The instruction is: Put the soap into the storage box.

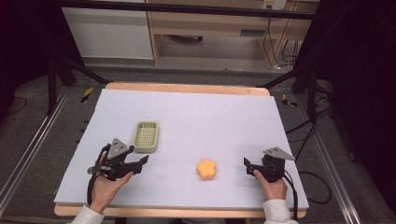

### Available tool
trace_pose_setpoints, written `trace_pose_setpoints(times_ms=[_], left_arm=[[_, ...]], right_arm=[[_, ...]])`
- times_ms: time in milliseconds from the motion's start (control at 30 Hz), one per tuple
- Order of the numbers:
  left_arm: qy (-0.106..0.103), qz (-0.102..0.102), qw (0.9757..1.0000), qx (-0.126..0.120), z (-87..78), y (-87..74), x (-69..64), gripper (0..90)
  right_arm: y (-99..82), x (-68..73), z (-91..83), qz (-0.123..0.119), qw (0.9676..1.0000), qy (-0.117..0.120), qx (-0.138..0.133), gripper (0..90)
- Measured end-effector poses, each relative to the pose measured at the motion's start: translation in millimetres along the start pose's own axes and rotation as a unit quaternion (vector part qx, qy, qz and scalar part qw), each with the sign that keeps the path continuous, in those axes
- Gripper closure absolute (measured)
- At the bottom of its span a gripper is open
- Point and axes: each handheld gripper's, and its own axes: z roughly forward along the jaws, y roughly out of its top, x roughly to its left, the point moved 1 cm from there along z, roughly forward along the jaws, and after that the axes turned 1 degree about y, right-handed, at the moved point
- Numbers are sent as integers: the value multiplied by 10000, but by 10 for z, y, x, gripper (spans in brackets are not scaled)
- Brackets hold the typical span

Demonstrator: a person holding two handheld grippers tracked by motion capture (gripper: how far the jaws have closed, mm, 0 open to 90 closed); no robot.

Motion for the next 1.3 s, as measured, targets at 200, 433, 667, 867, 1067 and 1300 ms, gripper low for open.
trace_pose_setpoints(times_ms=[200, 433, 667, 867, 1067, 1300], left_arm=[[-133, 37, 9999, -27, 53, 108, -91, 317], [-252, 185, 9995, -10, 112, 209, -191, 306], [-324, 297, 9990, 34, 171, 283, -266, 301], [-417, 384, 9984, 74, 213, 350, -342, 295], [-534, 493, 9973, 88, 254, 419, -444, 293], [-661, 620, 9957, 193, 341, 501, -565, 288]], right_arm=[[-1, 2, 0, 11, 10000, -2, 35, 52], [1, 0, 1, 24, 10000, -9, 34, 52], [-1, 5, 4, 13, 10000, -21, 41, 52], [0, 7, 3, 9, 10000, -15, 41, 53], [1, 11, -4, 11, 10000, -9, 41, 53], [1, 12, -5, 22, 10000, 5, 43, 53]])
